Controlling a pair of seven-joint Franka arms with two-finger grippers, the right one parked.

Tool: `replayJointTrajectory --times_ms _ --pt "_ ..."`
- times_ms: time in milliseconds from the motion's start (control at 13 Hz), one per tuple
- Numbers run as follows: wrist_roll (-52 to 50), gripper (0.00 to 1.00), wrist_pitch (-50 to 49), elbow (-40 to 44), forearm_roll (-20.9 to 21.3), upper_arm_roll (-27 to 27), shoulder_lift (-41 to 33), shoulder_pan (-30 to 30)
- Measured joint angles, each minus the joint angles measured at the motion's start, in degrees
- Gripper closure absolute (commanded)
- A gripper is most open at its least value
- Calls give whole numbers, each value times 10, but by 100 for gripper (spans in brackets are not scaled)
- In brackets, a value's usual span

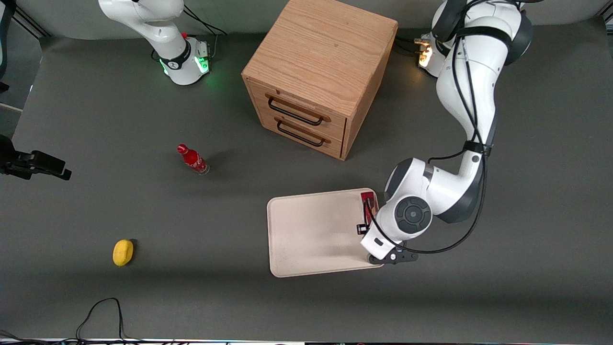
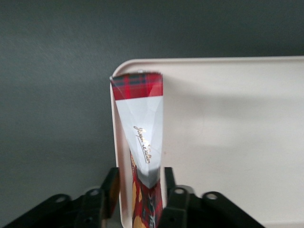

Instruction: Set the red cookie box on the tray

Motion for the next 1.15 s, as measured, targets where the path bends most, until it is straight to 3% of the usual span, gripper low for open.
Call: replayJointTrajectory --times_ms 308,923,1154 --pt "6 0 -54 -46 -3 22 -128 31" --pt "173 0 -95 -336 -5 59 -475 173" --pt "227 0 -99 -420 -6 60 -559 208"
